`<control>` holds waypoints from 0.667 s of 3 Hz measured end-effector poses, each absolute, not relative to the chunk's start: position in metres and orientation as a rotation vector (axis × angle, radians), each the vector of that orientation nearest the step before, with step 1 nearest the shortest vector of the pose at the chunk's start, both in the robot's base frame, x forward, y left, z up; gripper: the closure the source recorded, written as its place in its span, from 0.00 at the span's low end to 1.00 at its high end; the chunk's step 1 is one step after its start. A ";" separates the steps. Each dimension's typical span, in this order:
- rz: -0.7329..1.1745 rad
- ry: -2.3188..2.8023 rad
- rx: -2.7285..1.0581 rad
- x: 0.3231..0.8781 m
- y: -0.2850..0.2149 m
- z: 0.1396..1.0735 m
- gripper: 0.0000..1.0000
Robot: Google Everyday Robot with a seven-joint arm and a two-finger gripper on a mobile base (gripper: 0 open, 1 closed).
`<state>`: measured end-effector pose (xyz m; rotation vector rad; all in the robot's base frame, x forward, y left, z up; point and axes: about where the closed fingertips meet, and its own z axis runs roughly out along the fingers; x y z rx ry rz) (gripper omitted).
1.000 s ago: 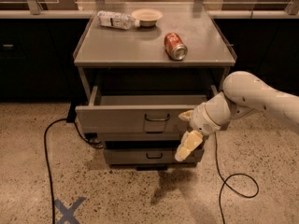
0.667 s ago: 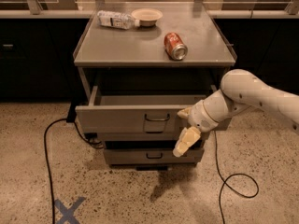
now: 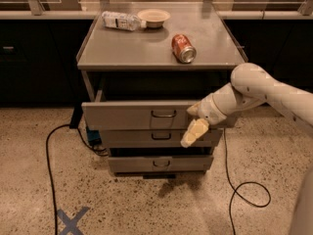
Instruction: Close top drawer
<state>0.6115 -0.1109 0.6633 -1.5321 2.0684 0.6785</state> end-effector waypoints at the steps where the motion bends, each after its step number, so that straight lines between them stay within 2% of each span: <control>1: 0.623 2.043 -1.489 0.653 -0.114 0.680 0.00; 2: 0.640 2.050 -1.492 0.655 -0.111 0.674 0.00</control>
Offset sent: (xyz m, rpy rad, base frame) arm 0.0334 -0.0022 0.0108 0.0056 -0.0409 -0.0292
